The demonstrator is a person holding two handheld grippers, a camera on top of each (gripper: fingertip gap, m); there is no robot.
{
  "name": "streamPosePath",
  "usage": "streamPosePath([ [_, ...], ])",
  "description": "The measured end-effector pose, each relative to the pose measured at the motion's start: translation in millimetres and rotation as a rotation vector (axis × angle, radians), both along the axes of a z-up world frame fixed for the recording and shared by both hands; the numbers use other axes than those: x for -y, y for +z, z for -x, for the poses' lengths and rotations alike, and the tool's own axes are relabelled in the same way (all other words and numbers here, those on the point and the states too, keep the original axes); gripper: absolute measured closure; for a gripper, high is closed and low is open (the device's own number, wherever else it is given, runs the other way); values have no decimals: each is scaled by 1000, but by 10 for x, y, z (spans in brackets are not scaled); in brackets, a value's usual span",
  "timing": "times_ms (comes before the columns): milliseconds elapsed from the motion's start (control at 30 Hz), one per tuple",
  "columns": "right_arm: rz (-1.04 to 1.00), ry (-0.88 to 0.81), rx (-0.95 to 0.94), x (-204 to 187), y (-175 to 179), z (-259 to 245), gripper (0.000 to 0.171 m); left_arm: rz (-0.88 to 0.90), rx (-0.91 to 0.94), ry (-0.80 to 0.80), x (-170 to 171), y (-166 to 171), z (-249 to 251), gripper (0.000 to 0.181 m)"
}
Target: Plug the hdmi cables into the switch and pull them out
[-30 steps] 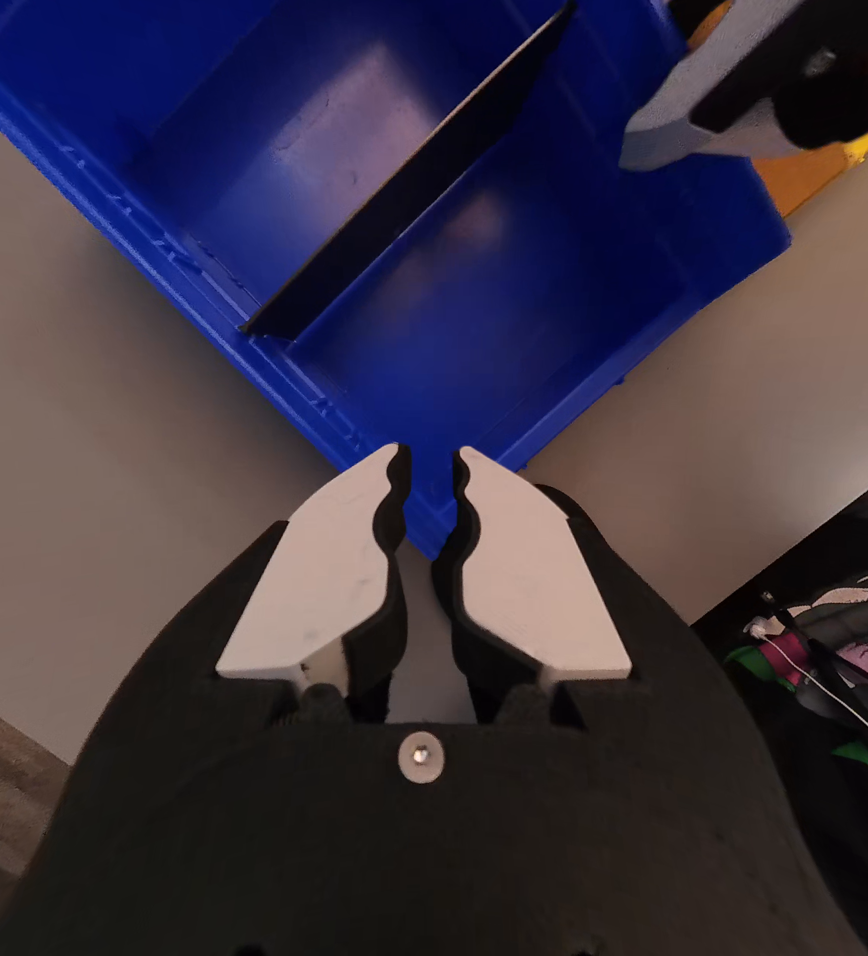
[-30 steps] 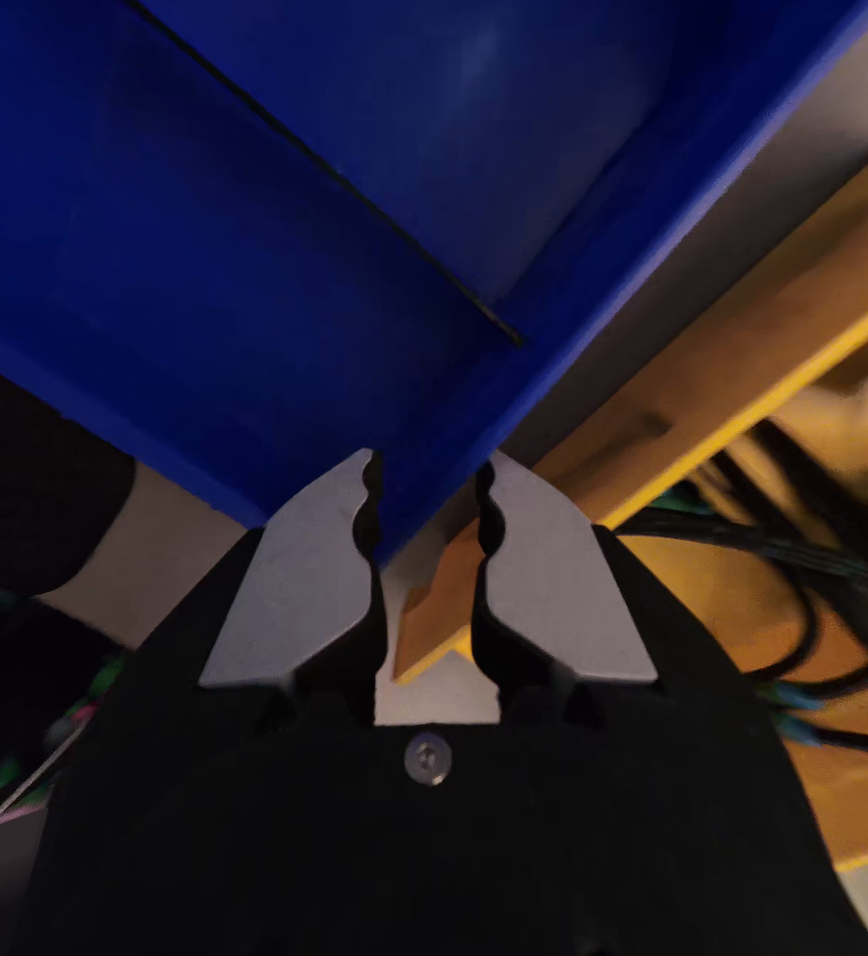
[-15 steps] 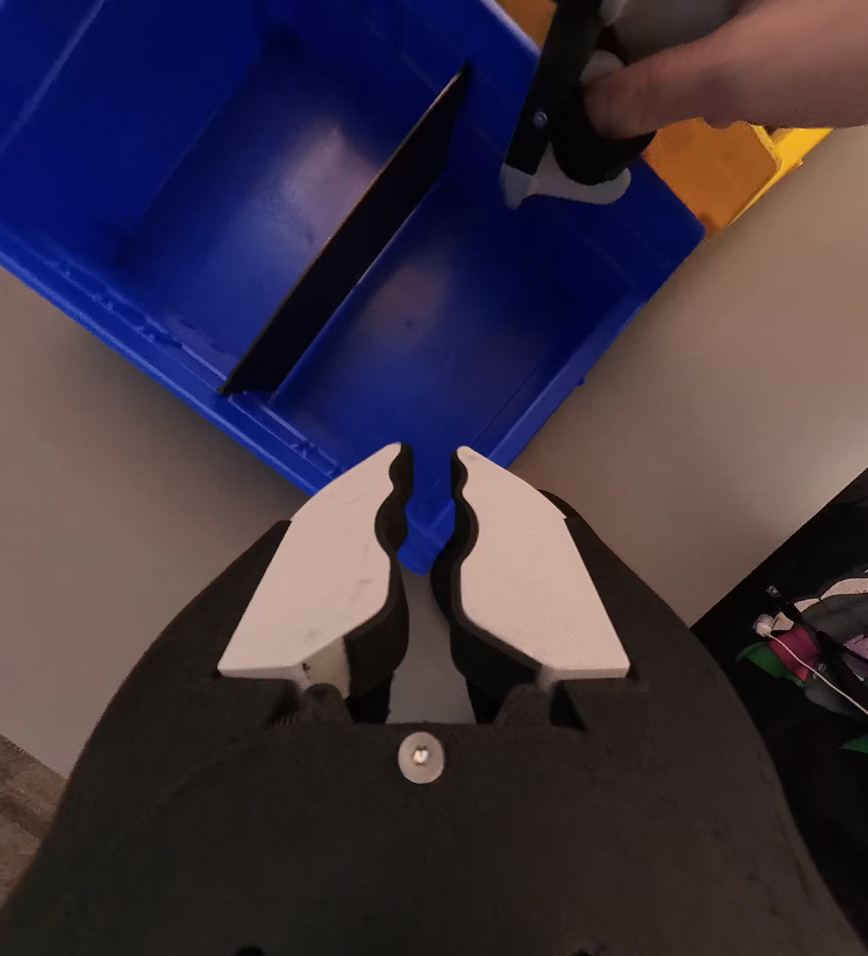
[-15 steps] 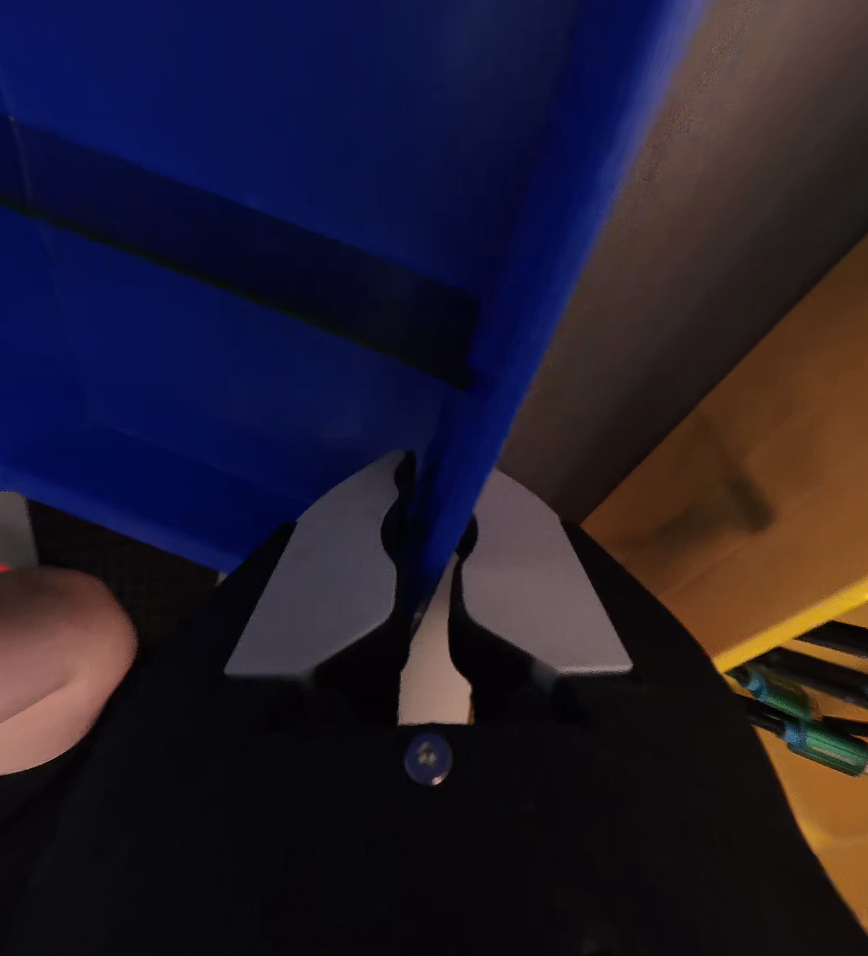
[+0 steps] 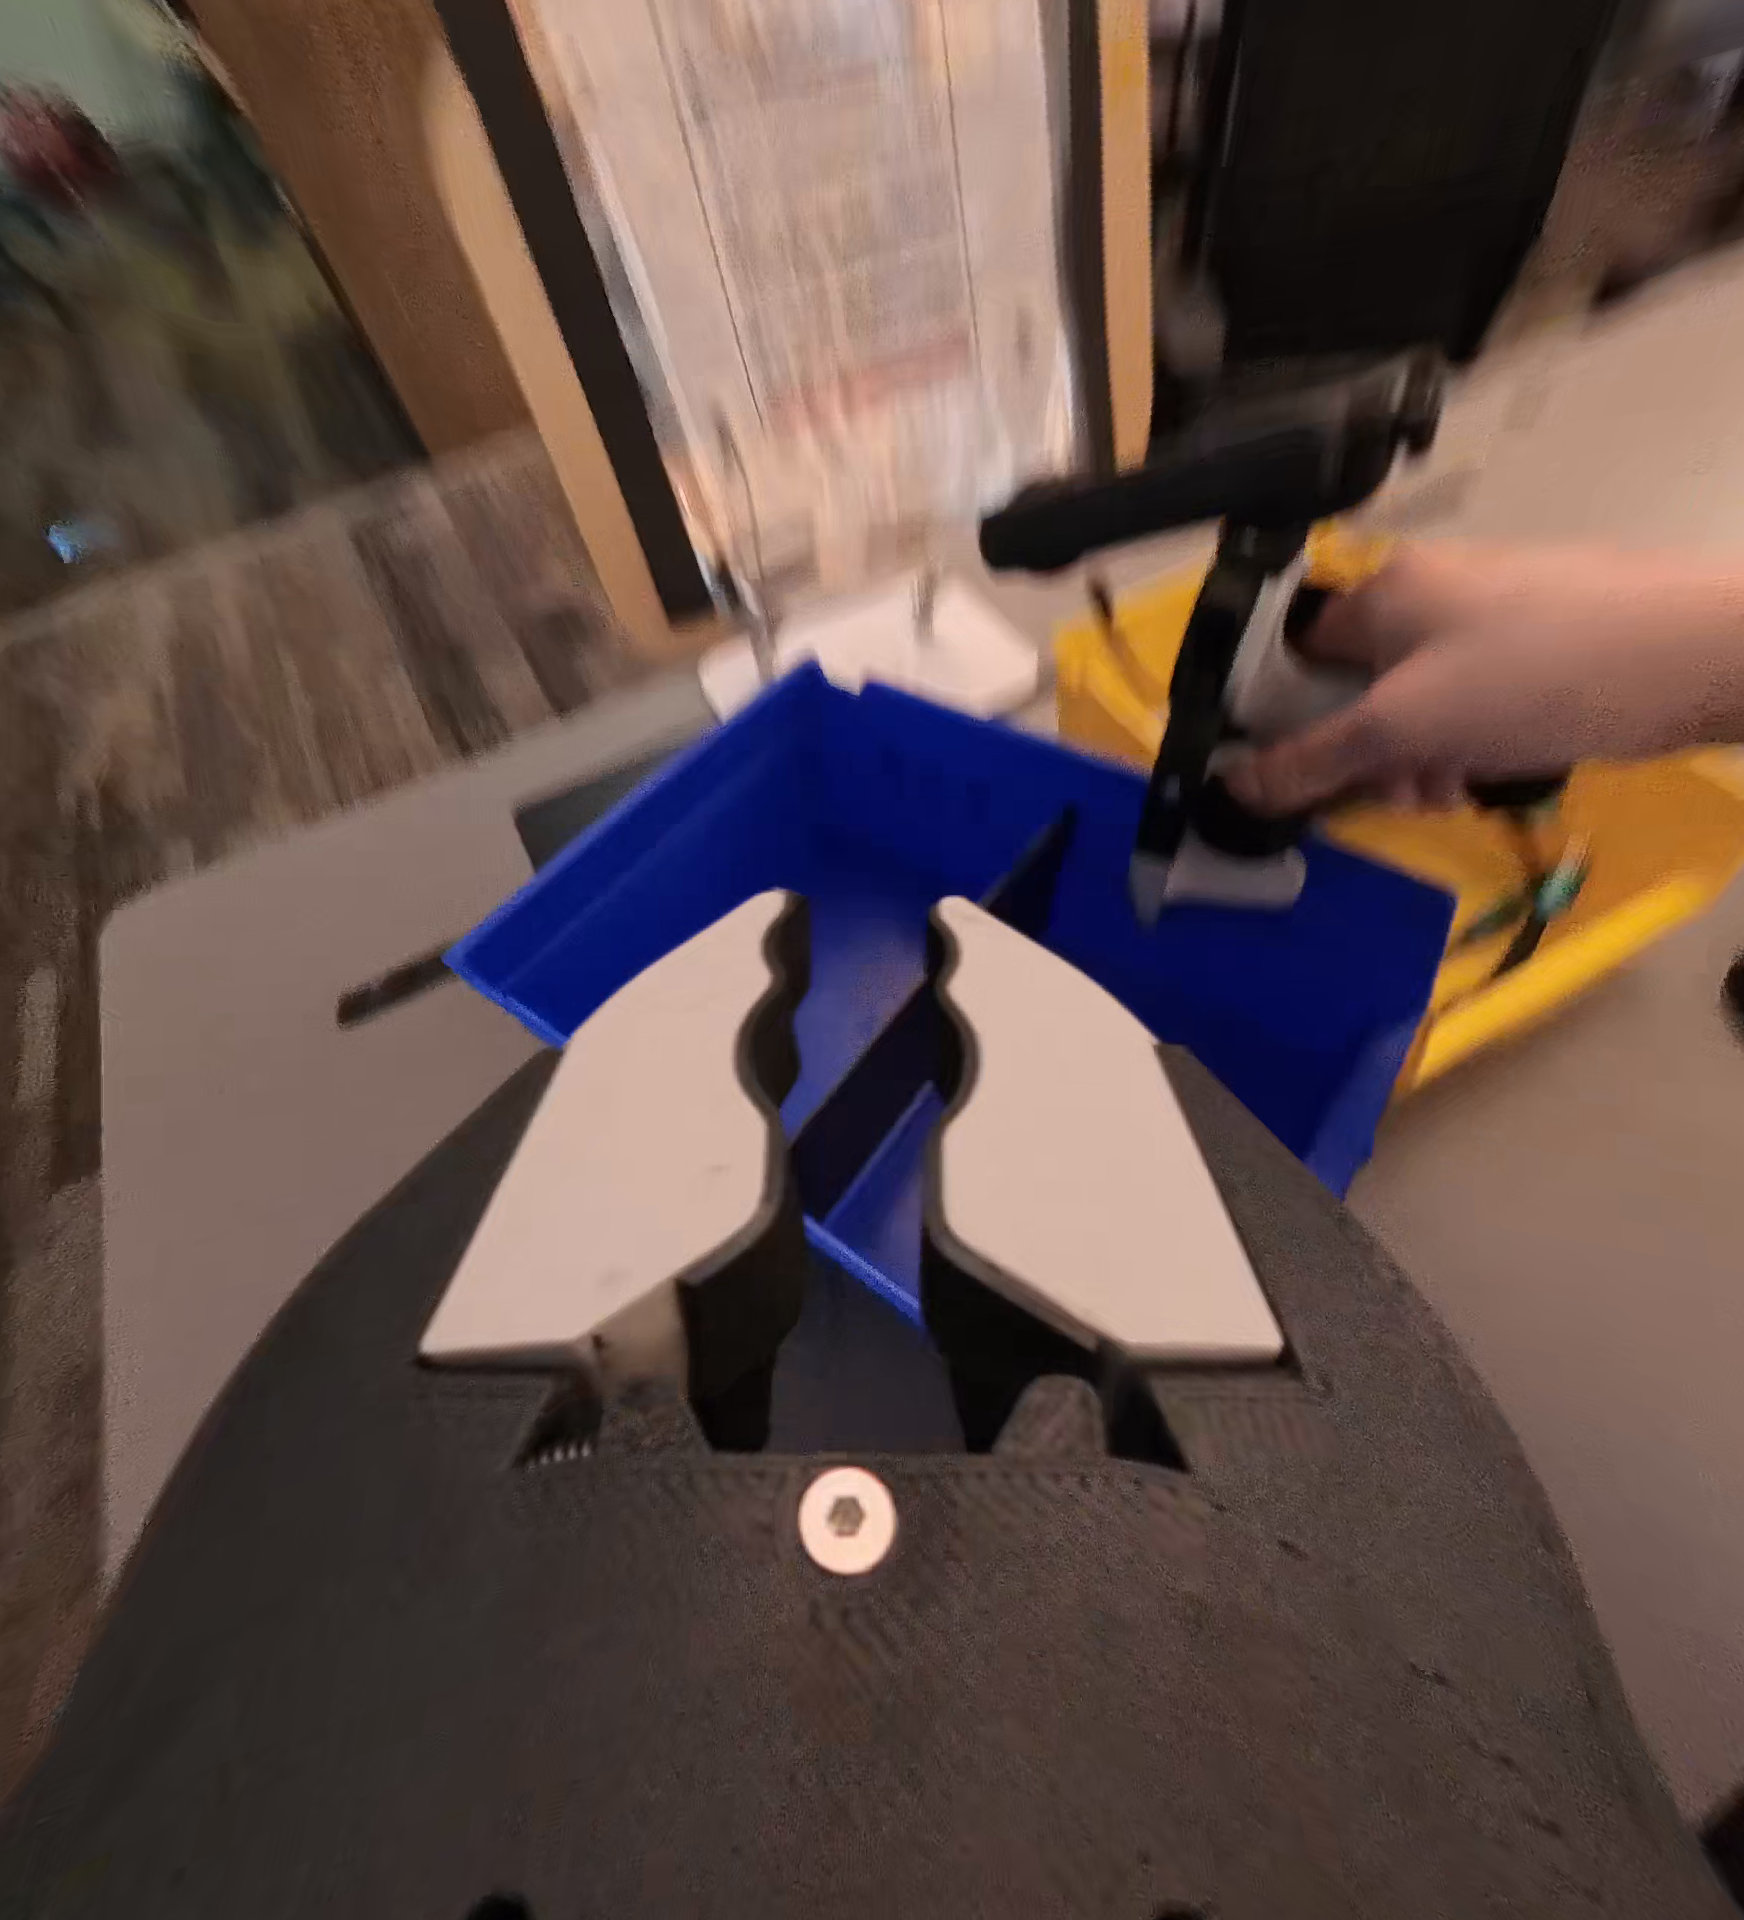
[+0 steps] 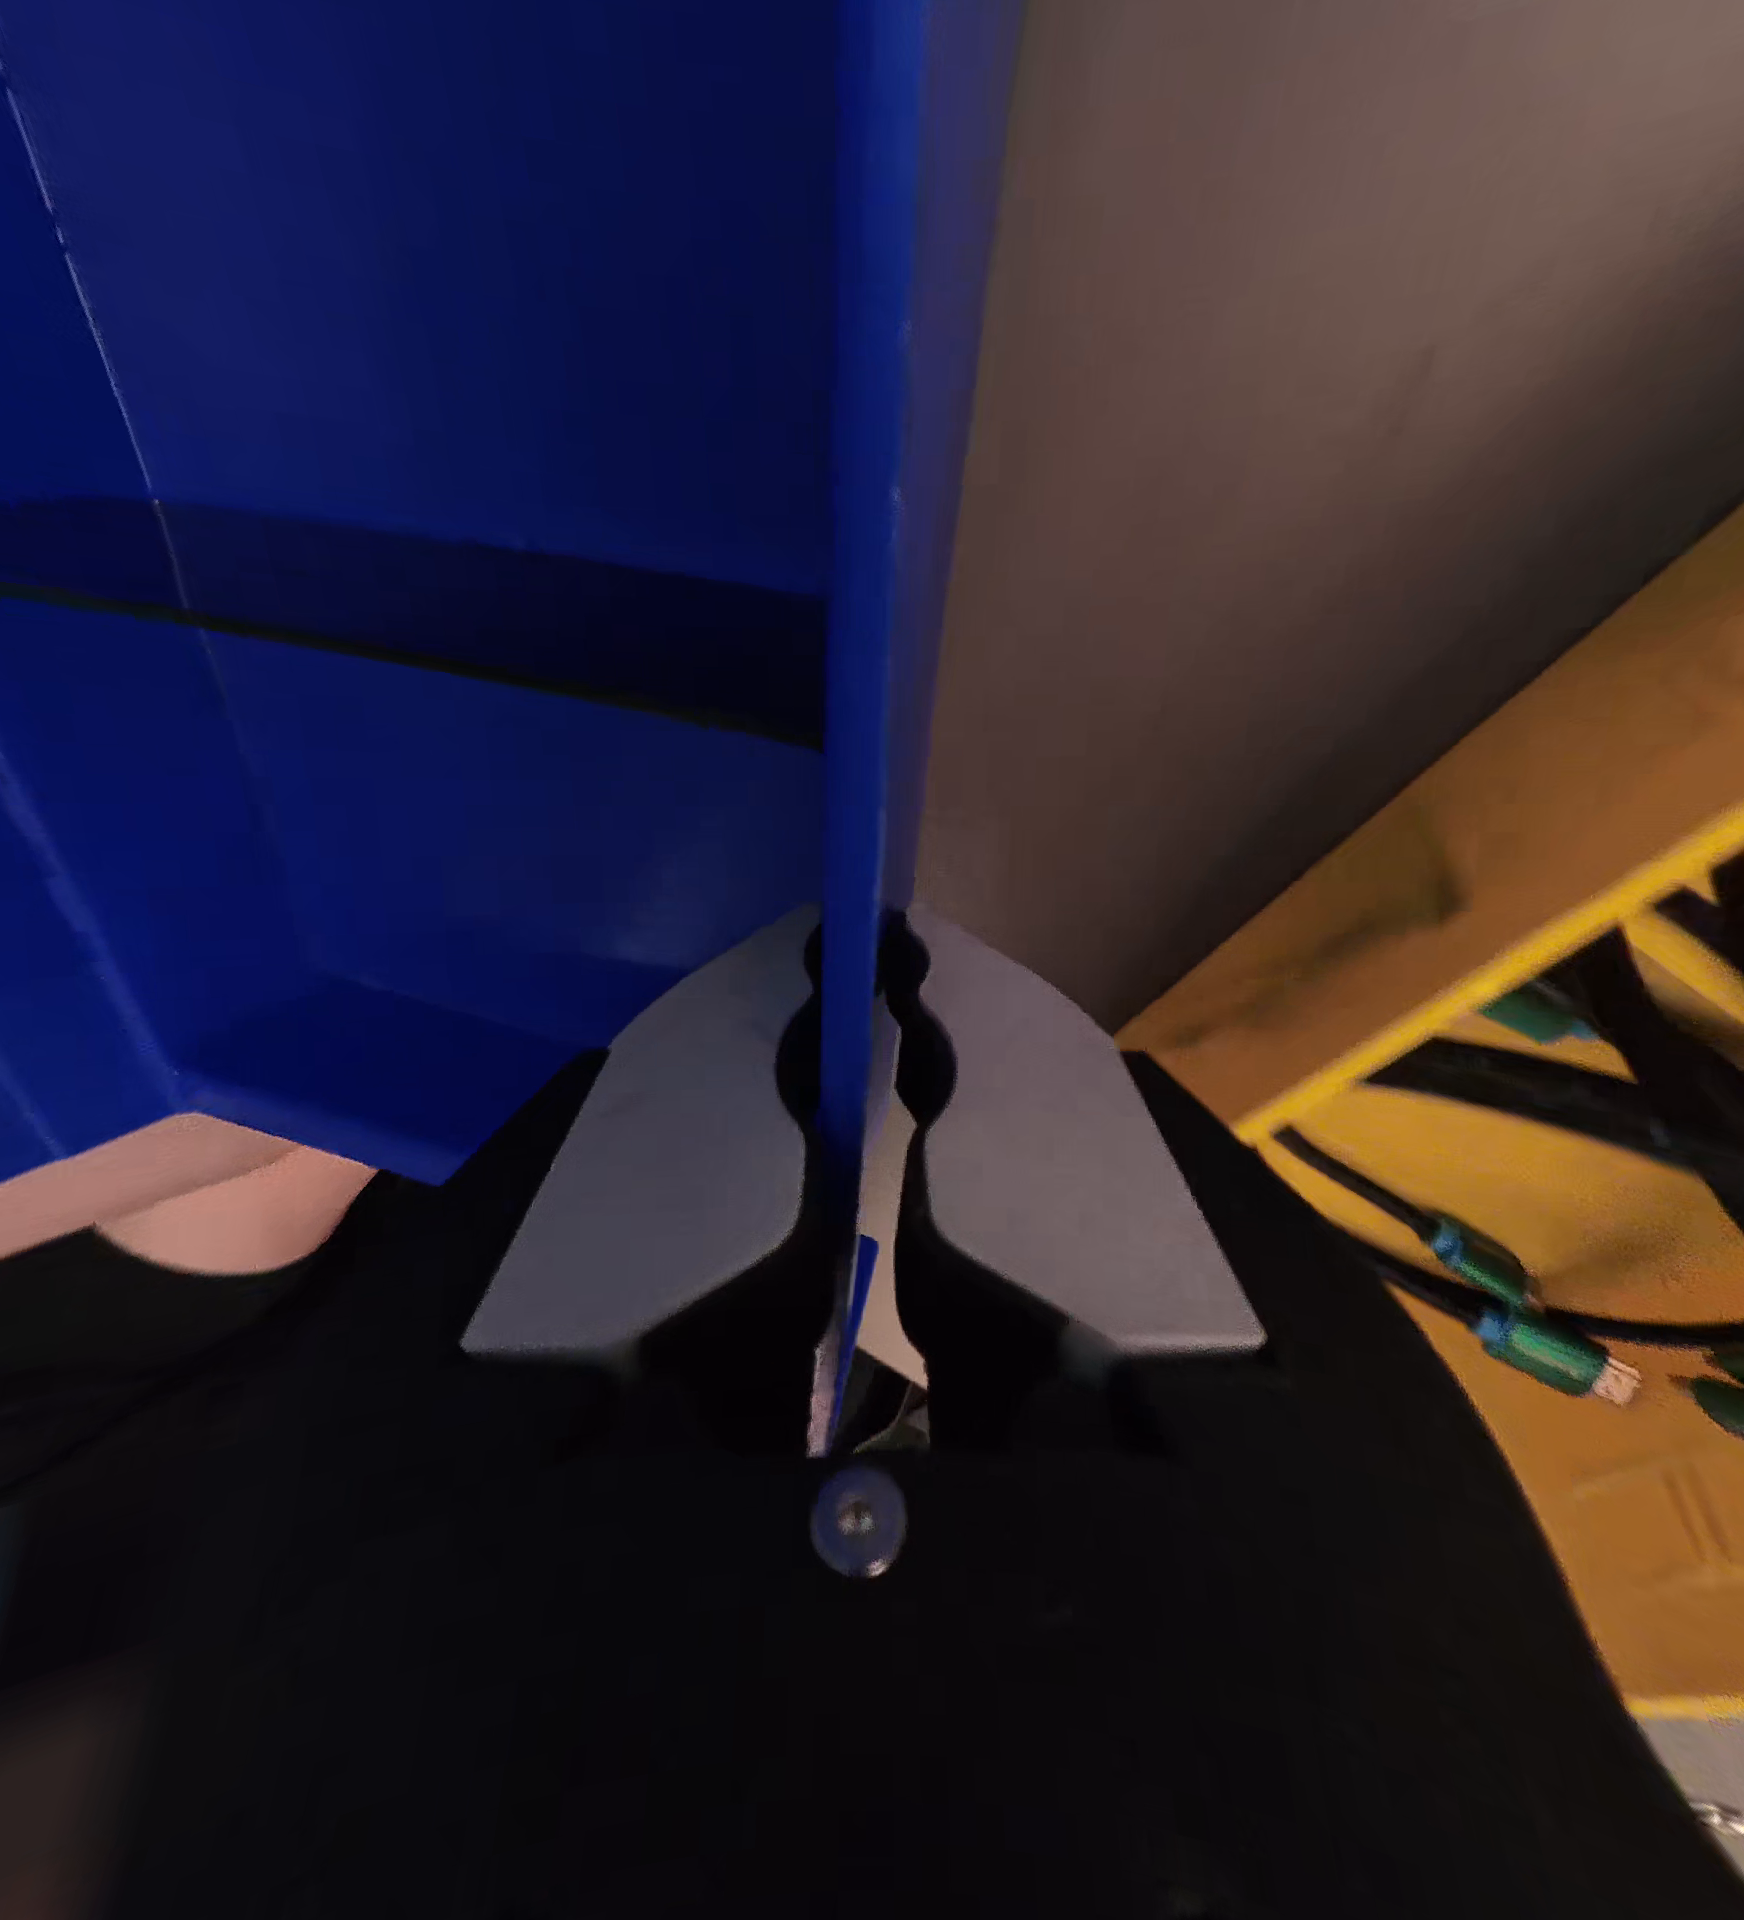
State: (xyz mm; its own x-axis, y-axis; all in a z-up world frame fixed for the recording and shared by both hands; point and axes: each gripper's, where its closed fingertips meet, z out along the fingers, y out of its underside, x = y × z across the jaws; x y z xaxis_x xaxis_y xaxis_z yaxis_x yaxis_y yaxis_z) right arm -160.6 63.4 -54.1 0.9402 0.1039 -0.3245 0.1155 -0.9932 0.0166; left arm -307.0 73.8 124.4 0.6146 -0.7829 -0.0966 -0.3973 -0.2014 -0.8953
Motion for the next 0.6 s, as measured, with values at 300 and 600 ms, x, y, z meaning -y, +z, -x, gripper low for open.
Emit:
streamPosePath([
  [300, -48, -147, -55, 542, 1315, -1244, 163, -251, 744, 20, 518, 1203, 676, 99],
  [600, -96, -598, 73, 2003, 1188, -3709, 162, 131, 501, -153, 9, 443, -466, 96],
])
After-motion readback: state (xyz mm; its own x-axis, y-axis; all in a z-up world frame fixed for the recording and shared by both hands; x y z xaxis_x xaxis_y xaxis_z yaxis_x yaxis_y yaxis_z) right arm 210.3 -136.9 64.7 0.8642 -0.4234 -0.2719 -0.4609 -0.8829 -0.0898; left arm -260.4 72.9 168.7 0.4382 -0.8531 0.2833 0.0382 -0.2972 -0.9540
